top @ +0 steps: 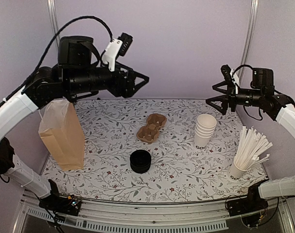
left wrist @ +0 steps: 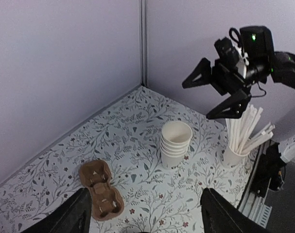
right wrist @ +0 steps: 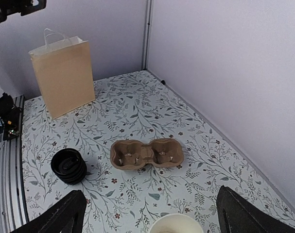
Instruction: Pack the takeout coffee
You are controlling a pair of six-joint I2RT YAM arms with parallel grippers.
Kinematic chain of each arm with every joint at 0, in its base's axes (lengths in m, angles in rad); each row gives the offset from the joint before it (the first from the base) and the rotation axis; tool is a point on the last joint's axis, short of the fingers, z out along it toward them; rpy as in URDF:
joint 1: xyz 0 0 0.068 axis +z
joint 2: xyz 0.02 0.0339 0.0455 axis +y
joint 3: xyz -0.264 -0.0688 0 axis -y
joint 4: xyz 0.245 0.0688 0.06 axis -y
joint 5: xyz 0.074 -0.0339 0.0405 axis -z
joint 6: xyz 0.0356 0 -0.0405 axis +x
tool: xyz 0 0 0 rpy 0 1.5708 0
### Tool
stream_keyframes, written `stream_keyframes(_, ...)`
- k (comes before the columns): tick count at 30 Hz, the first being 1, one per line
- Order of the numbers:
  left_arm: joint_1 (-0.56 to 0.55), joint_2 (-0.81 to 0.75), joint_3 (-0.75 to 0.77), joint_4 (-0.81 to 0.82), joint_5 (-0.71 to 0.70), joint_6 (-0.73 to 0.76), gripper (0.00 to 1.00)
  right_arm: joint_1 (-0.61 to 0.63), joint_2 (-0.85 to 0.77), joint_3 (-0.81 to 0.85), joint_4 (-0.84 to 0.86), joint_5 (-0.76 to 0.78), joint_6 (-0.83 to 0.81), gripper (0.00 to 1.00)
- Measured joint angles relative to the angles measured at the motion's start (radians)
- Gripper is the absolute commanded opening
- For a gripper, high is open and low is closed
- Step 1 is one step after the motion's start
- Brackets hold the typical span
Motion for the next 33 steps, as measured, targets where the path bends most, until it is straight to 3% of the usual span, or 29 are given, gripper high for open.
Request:
stream_keyframes(7, -0.225, 0.118, -0.155, -0.183, -0.055, -0.087, 0.84, 0.179, 0.005, 0.000, -0.134, -0.018, -0.153, 0.95)
stream_keyframes(12, -0.312, 0.220, -0.240, -0.229, -0.014, -0.135, 0.68, 0.209, 0.005, 0.011, -0.207, -0.021, -0.214, 0.94)
stream_keyframes(17, -0.330, 0.319, -0.262, -0.220, 0.049, -0.116, 0.66, 0.211, 0.005, 0.065, -0.280, -0.021, -0.267, 0.95)
stream_keyframes(22, -0.319, 0.419, -0.260, -0.214, 0.065, -0.040, 0.54, 0.212, -0.008, 0.090, -0.325, -0.002, -0.305, 0.94)
stream_keyframes(29, -0.285, 0.561, -0.196, -0.190, 0.144, 0.035, 0.48, 0.211, -0.015, 0.090, -0.311, 0.084, -0.257, 0.94)
stream_keyframes(33, -0.275, 0.617, -0.175, -0.180, 0.147, 0.072, 0.33, 0.202, -0.016, 0.090, -0.293, 0.121, -0.221, 0.94)
